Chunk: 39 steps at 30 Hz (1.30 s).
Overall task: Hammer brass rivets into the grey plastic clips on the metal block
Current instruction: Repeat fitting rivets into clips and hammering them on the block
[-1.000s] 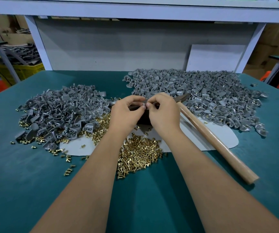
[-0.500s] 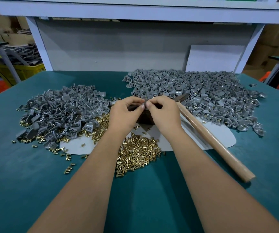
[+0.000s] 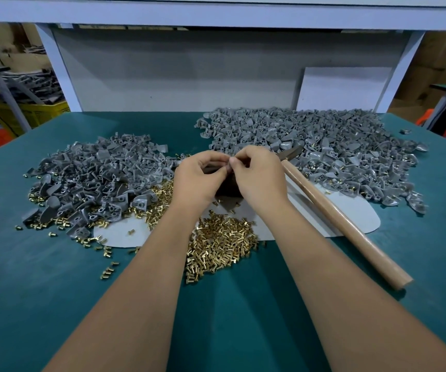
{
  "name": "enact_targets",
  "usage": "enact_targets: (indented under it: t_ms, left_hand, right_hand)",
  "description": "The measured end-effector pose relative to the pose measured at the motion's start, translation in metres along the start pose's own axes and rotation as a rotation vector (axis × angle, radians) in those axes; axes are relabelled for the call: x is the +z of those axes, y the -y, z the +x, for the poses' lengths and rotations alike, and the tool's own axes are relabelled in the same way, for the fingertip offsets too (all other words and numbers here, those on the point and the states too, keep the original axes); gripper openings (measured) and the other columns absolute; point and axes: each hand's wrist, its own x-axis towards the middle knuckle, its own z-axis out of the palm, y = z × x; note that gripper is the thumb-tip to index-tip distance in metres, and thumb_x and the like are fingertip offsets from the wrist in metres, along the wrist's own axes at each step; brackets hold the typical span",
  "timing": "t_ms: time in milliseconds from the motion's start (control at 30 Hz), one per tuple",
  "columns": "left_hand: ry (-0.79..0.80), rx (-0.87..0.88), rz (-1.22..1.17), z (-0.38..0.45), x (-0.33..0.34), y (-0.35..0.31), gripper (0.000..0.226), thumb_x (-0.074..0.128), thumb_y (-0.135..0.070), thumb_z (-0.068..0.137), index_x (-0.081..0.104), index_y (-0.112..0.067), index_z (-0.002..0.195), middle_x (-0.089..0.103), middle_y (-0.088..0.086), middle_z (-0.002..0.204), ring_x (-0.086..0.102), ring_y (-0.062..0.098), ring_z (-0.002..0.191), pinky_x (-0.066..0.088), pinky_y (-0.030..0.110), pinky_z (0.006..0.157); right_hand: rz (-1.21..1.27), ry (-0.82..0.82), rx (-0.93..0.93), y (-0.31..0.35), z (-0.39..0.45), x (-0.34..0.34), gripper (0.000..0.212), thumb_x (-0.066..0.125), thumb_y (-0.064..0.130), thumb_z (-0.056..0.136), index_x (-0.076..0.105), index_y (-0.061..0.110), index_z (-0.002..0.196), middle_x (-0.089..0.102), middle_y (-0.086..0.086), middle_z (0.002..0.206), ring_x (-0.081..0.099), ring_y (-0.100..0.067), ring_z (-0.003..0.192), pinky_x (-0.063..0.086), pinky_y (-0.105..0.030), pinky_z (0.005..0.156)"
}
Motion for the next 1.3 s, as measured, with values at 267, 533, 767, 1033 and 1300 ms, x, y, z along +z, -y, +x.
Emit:
enact_targets:
  t_ms: [267, 533, 767, 1033, 1300]
  left_hand:
    - [0.0, 0.019, 0.018, 0.0, 0.0, 0.0, 0.029, 0.072, -0.004, 0.085, 0.073, -0.032, 0.087, 0.075, -0.01, 0.09, 0.069, 0.004, 0.092, 0.055, 0.031, 0.093]
    - [-0.034, -0.001, 0.04, 0.001, 0.002, 0.0, 0.019, 0.075, -0.009, 0.083, 0.075, -0.027, 0.078, 0.074, -0.011, 0.084, 0.069, 0.009, 0.09, 0.056, 0.035, 0.09]
    - [-0.027, 0.014, 0.047, 0.001, 0.001, 0.002, 0.022, 0.076, -0.01, 0.082, 0.073, -0.03, 0.074, 0.073, -0.014, 0.081, 0.068, 0.005, 0.087, 0.055, 0.031, 0.088]
    - [-0.019, 0.011, 0.037, 0.001, 0.001, 0.002, 0.021, 0.076, -0.01, 0.083, 0.073, -0.029, 0.075, 0.074, -0.01, 0.084, 0.069, 0.009, 0.089, 0.055, 0.037, 0.09]
    - [-0.024, -0.012, 0.017, 0.001, 0.001, 0.003, 0.019, 0.076, -0.01, 0.083, 0.074, -0.028, 0.076, 0.075, -0.006, 0.086, 0.069, 0.013, 0.092, 0.055, 0.039, 0.092]
  right_hand:
    - [-0.09, -0.031, -0.026, 0.001, 0.0, 0.002, 0.012, 0.057, 0.023, 0.093, 0.066, 0.016, 0.092, 0.064, 0.0, 0.099, 0.053, -0.023, 0.101, 0.045, -0.036, 0.079]
    - [-0.143, -0.074, -0.037, 0.002, -0.004, 0.005, 0.013, 0.056, 0.022, 0.093, 0.064, 0.016, 0.086, 0.06, 0.002, 0.095, 0.049, -0.02, 0.103, 0.034, -0.03, 0.071]
    - [-0.03, -0.136, 0.042, 0.004, -0.005, 0.01, 0.017, 0.058, 0.018, 0.09, 0.061, 0.019, 0.073, 0.054, 0.008, 0.082, 0.053, -0.019, 0.093, 0.034, -0.029, 0.065]
    - [-0.008, -0.156, 0.09, 0.005, -0.005, 0.013, 0.022, 0.057, 0.015, 0.09, 0.055, 0.021, 0.068, 0.057, 0.004, 0.084, 0.054, -0.019, 0.087, 0.033, -0.029, 0.061]
    - [0.0, -0.146, 0.06, 0.003, -0.004, 0.012, 0.019, 0.059, 0.016, 0.089, 0.058, 0.02, 0.07, 0.058, 0.004, 0.085, 0.054, -0.019, 0.088, 0.041, -0.031, 0.067]
